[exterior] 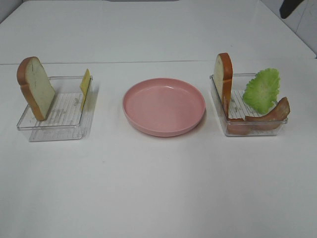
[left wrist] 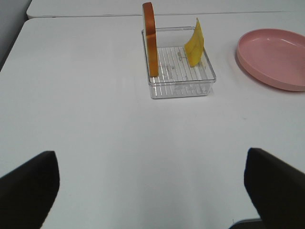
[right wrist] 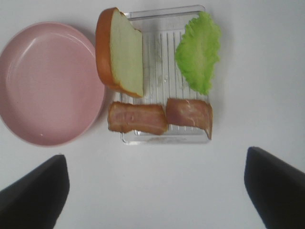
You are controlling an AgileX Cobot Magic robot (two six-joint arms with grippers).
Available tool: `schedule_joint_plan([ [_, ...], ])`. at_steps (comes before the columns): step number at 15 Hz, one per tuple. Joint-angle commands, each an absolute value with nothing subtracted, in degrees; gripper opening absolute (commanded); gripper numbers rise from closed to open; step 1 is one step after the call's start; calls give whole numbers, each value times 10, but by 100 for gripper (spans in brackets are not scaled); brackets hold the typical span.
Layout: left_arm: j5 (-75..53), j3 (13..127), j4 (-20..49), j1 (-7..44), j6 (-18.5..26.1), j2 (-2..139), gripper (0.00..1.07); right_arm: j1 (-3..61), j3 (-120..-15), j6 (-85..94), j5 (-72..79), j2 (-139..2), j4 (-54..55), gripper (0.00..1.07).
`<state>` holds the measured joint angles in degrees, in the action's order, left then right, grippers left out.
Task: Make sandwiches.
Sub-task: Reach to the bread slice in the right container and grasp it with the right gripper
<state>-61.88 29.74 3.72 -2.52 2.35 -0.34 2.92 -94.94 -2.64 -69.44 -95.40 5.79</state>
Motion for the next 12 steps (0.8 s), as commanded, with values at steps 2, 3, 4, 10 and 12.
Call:
schedule_joint_plan([
  [2, -613, 296, 41, -22, 23, -12, 98, 43, -1061, -19, -718, -1085, 84, 96],
  [3, -613, 296, 41, -22, 23, -12, 98, 49, -1078, -19, -714, -1112, 85, 96],
  [4, -613, 296, 41, -22, 23, -12, 98, 55, -1085, -19, -711, -1122, 87, 96],
  [10, -613, 296, 41, -22, 23, -12, 98, 100, -1176, -19, -686, -1248, 112, 96],
  [12, -613, 296, 41, -22, 23, -12, 98, 115, -1183, -19, -671, -1274, 112, 96],
])
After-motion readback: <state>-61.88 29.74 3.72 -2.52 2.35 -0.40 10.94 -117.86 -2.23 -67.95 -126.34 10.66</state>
